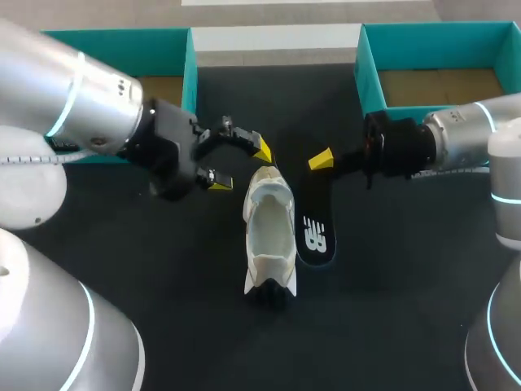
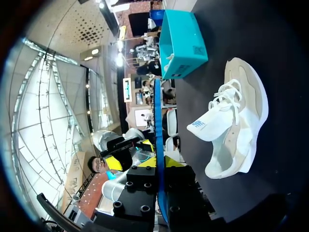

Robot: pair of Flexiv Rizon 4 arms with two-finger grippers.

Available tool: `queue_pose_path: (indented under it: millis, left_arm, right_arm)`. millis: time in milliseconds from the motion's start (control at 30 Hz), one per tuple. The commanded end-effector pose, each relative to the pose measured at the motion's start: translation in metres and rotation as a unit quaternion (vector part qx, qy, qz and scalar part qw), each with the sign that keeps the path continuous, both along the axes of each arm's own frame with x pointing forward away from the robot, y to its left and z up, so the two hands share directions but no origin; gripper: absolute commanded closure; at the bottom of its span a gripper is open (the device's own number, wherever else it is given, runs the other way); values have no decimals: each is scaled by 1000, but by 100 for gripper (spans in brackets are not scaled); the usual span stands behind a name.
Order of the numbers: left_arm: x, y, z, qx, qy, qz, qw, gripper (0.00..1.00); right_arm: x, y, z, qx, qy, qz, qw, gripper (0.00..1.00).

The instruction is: Take the shoe out of the shoebox, open the shoe tongue, remove and reinsert the insole, then place the shoe into the shoebox

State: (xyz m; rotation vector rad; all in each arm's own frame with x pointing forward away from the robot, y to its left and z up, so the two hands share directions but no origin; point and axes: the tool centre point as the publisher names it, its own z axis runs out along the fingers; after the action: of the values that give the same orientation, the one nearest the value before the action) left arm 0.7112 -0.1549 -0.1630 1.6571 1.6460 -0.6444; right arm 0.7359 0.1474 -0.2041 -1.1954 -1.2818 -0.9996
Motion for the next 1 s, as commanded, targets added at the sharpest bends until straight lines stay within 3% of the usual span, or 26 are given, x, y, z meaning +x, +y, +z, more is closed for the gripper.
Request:
queue_pose_path:
  millis: [33,433,567,1000]
  left_arm:
    - [-4,5,-6,-237,-17,-30,971,0]
    - [-4,5,-9,-248,-8,-30,968,0]
    - [1,6,-21,-257,-3,-27,966,0]
    - [20,-1,-29,-287,-21,6,958,0]
  right_arm:
    - [-3,1,-2,0,0,-2,1000,100]
    - [-6,1,-2,7,-1,-9,1000,100]
    - [-7,0,1,10,-1,-10,1000,100]
    - [-11,7,6,28,-3,-6,1000,100]
